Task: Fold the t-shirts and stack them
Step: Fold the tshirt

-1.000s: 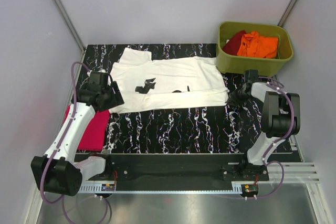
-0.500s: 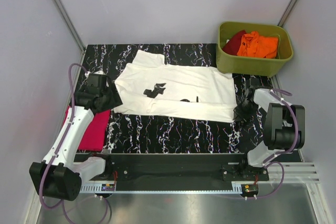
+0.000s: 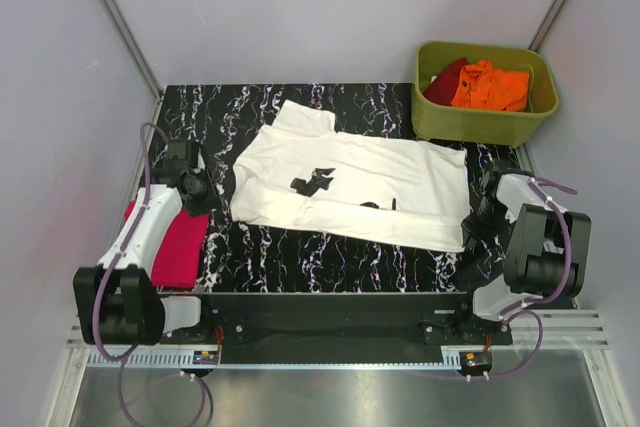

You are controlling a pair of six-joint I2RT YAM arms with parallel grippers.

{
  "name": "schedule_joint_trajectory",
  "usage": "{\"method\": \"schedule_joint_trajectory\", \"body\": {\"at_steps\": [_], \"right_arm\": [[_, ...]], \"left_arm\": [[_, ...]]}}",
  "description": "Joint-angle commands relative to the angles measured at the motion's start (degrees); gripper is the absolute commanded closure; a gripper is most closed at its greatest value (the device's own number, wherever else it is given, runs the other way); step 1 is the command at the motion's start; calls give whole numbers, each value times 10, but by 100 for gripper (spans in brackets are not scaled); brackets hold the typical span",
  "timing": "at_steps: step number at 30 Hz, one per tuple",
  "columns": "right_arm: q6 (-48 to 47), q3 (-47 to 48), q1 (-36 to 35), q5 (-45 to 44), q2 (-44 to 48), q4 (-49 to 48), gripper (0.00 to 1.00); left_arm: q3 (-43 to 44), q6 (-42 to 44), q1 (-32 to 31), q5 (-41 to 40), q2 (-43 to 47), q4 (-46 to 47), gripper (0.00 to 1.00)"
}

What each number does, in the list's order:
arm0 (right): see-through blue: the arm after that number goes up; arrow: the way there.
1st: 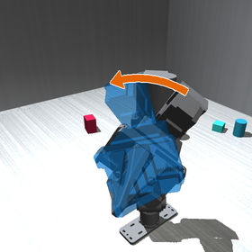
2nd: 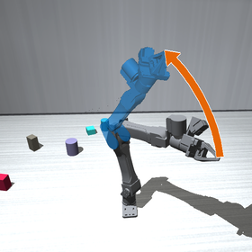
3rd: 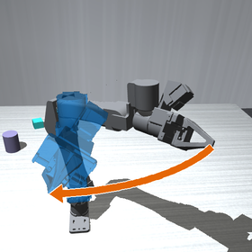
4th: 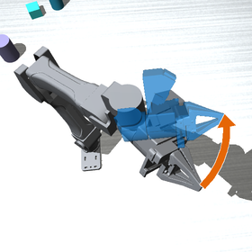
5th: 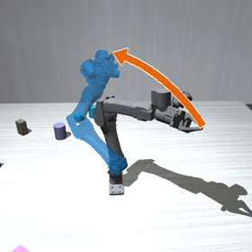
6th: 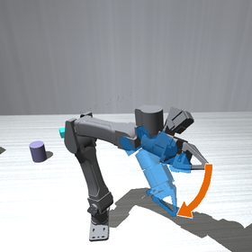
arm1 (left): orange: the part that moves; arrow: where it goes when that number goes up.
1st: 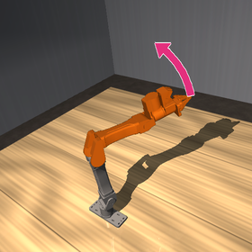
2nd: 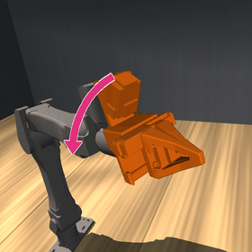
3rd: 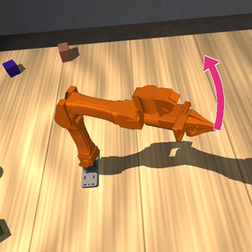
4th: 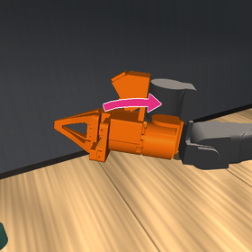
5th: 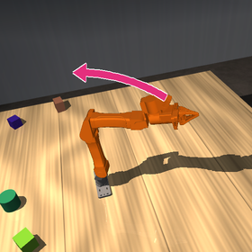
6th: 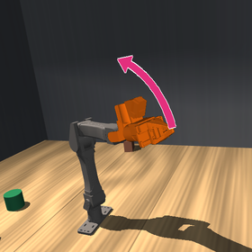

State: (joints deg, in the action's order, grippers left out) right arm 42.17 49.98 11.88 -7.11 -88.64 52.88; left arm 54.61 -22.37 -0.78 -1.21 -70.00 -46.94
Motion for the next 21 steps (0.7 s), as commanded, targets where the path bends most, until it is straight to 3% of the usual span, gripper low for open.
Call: {"method": "schedule_joint_trajectory", "body": {"at_steps": [1,5,11,17,18,19,21], "right_arm": [[-23,19,17,-26,9,17,100],[-29,14,19,-19,9,8,100],[-31,10,20,-6,-2,-8,100],[-33,16,24,-9,-10,-6,100],[-35,18,24,-11,-11,-6,100],[-37,20,24,-18,-12,-4,100],[-42,25,24,-26,-12,0,100]], "left_arm": [[-14,36,2,85,-49,60,59],[-44,22,1,136,-76,97,46],[-51,28,2,170,-117,147,48],[-28,50,2,157,-164,161,67],[-12,53,2,142,-176,139,87],[-1,57,2,122,-180,123,97],[29,58,1,44,-174,77,100]]}}
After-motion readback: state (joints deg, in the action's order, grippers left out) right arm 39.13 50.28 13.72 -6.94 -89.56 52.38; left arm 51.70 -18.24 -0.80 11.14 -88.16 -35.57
